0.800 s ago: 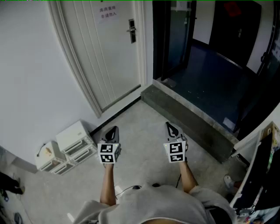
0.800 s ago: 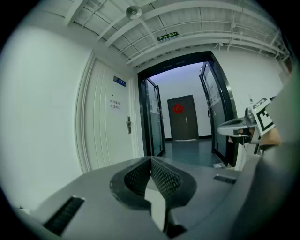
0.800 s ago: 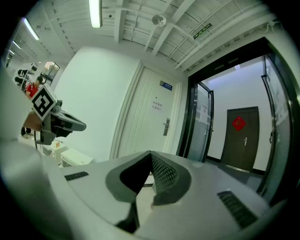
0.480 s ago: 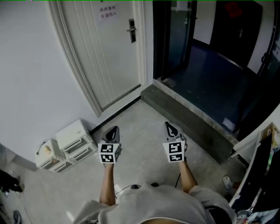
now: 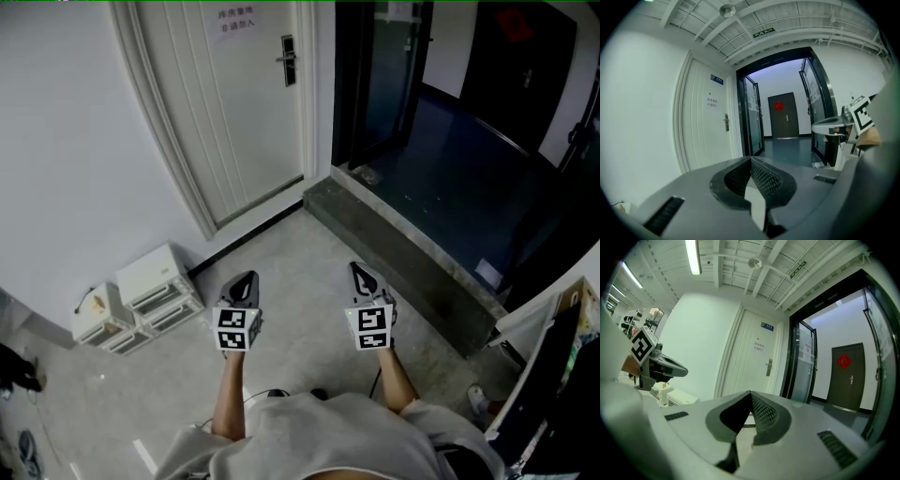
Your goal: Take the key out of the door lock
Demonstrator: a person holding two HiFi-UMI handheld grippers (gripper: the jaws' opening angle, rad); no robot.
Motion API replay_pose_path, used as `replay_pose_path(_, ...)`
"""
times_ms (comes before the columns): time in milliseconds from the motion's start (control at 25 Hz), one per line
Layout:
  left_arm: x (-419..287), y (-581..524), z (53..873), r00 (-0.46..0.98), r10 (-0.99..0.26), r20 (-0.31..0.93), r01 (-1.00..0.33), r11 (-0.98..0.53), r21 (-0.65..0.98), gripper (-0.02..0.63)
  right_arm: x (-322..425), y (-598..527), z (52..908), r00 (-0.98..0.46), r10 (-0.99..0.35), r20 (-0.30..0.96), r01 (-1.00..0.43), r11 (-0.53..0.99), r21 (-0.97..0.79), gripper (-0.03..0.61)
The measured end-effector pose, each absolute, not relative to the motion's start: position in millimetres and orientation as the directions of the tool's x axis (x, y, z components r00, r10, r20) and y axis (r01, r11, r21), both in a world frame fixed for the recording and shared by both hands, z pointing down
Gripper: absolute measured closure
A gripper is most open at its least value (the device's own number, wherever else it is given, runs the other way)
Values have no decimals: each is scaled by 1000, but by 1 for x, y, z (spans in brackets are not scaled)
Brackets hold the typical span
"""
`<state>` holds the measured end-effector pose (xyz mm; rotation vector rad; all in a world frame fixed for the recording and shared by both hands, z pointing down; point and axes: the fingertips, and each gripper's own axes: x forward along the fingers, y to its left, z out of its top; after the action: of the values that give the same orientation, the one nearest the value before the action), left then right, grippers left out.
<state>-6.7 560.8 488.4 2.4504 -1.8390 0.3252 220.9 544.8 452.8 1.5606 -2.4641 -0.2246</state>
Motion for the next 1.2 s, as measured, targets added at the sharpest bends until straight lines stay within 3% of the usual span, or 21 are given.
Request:
replay_pose_path(680, 10, 530, 524, 276, -930, 244, -951, -300, -67, 595, 231, 513, 480, -410, -903, 127, -869, 429, 246, 555)
replay_pose_path(1200, -45, 383, 521, 296, -933, 207, -950, -311, -43, 595, 180, 376, 476, -383, -916, 122, -878, 402, 259, 555)
